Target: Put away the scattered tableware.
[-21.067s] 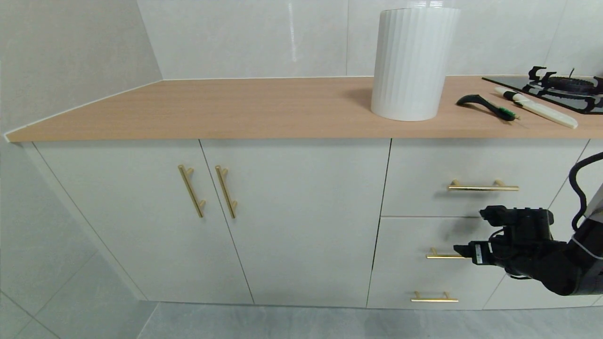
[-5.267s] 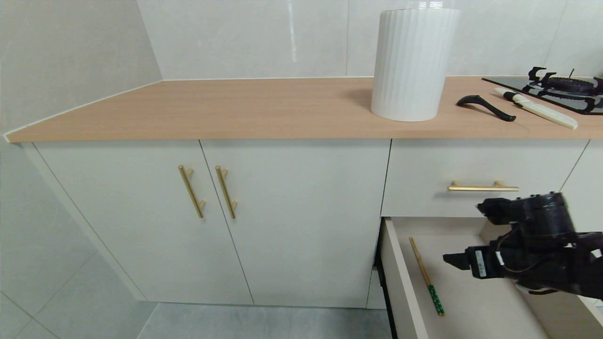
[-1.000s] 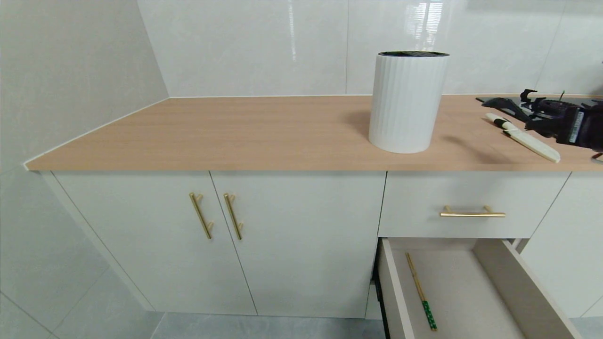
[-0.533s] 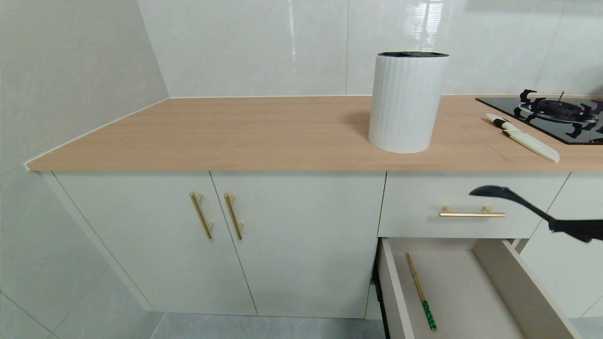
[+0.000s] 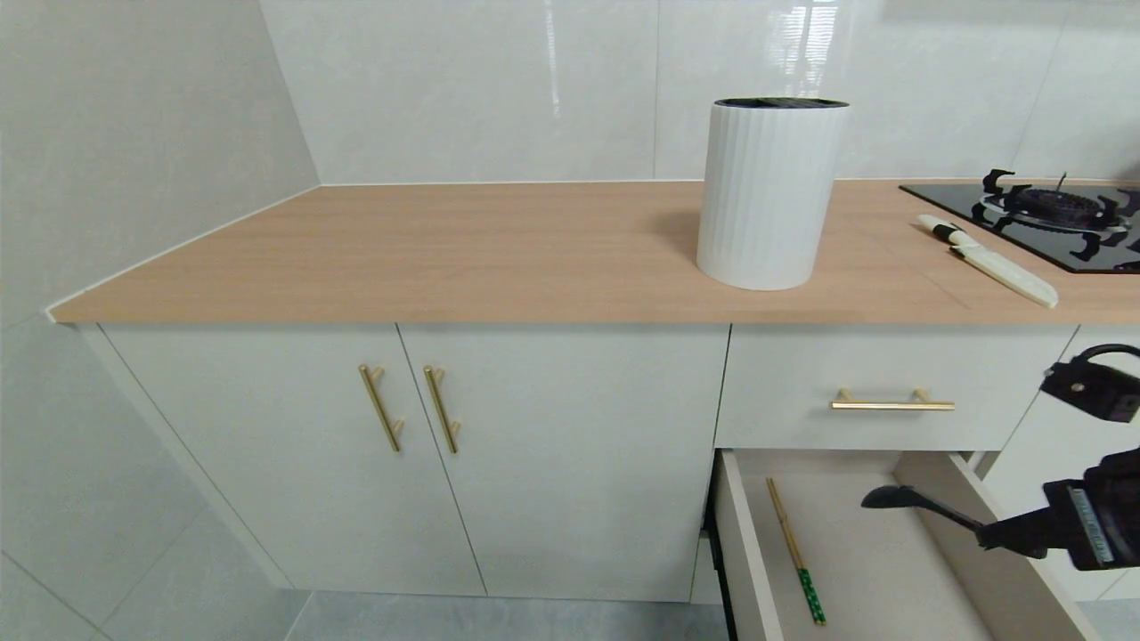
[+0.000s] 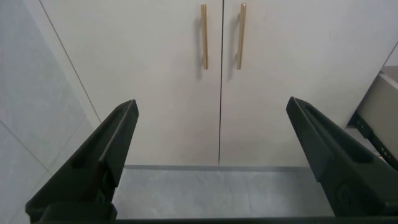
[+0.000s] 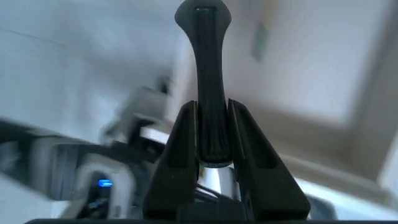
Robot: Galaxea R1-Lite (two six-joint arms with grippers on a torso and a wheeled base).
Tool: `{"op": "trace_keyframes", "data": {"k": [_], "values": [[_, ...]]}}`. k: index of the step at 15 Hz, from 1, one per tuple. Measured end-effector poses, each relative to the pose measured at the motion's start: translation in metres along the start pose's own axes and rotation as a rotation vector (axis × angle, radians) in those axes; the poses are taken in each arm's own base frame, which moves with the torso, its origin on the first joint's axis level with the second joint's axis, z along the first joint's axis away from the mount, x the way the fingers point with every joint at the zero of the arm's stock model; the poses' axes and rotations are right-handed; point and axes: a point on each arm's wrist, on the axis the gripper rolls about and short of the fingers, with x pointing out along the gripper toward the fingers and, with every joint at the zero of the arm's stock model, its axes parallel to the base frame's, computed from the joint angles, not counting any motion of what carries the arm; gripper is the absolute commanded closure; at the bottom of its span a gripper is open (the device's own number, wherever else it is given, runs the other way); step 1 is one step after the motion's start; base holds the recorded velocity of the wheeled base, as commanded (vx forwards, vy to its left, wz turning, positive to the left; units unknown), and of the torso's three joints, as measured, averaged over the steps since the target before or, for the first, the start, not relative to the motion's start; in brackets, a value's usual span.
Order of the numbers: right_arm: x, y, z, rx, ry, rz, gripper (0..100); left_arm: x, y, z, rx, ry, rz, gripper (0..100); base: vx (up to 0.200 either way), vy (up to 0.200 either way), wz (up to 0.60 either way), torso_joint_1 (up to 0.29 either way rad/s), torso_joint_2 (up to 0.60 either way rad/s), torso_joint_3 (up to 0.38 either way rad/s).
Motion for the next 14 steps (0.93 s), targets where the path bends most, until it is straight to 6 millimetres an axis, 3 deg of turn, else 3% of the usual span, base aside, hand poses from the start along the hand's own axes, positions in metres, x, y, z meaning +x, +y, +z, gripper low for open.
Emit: {"op": "trace_keyframes", "data": {"k": [2,5,8,10,14], "values": [[0.037,-0.009,0.008,0.023,0.08,-0.052,100,0.0,0.0,0.0,0.0,0.0,0.0,0,0.0,0.0,0.0,0.0,0.0,0.0],[0.086,-0.025,0.022,0.076,0.009,-0.082,100,0.0,0.0,0.0,0.0,0.0,0.0,0,0.0,0.0,0.0,0.0,0.0,0.0],[0.123,-0.046,0.017,0.136,0.03,-0.165,100,0.0,0.0,0.0,0.0,0.0,0.0,0,0.0,0.0,0.0,0.0,0.0,0.0],[0.137,-0.052,0.013,0.153,0.067,-0.195,100,0.0,0.0,0.0,0.0,-0.002,0.0,0,0.0,0.0,0.0,-0.018,0.08,0.057],[0.146,-0.057,0.012,0.159,0.067,-0.2,100,0.0,0.0,0.0,0.0,-0.001,0.0,0,0.0,0.0,0.0,-0.071,0.37,0.292]]}}
